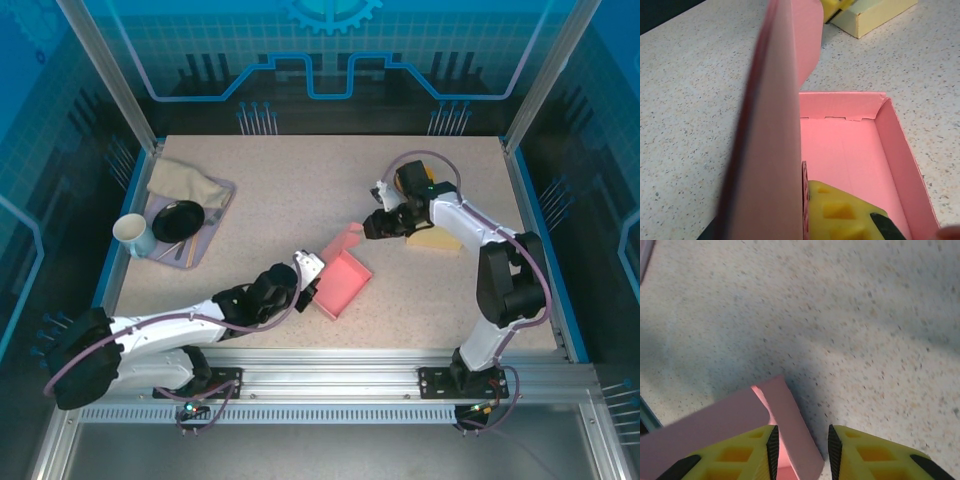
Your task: Fold the paper box
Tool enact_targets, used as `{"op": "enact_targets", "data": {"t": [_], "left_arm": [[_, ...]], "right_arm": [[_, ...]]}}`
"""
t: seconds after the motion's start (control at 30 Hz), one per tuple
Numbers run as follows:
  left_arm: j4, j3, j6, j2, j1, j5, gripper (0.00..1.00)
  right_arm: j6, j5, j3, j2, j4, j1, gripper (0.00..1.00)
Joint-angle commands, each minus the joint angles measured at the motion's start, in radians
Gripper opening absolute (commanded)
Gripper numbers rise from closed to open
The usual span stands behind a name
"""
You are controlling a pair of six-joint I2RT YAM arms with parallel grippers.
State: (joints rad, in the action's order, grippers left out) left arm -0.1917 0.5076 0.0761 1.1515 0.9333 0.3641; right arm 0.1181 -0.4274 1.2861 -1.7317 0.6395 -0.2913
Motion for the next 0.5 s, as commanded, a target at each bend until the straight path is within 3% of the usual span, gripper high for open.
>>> {"op": "enact_targets", "data": {"t": [0.0, 0.23, 0.47], "left_arm": [[-0.004, 0.017, -0.016, -0.015, -0.033, -0.045, 0.07], [-0.083, 0.021, -0.056, -0.007, -0.147, -0.057, 0.07], [-0.128, 0.044, -0.068, 0.023, -0.196, -0.117, 0.07]], "right_arm": [[-0.03, 0.005, 0.064, -0.003, 0.027, -0.013, 0.34], [-0.087, -0.054, 0.19, -0.067, 0.05, -0.016, 0.32], [-0.107, -0.069, 0.342, -0.188, 0.076, -0.021, 0.32]]}}
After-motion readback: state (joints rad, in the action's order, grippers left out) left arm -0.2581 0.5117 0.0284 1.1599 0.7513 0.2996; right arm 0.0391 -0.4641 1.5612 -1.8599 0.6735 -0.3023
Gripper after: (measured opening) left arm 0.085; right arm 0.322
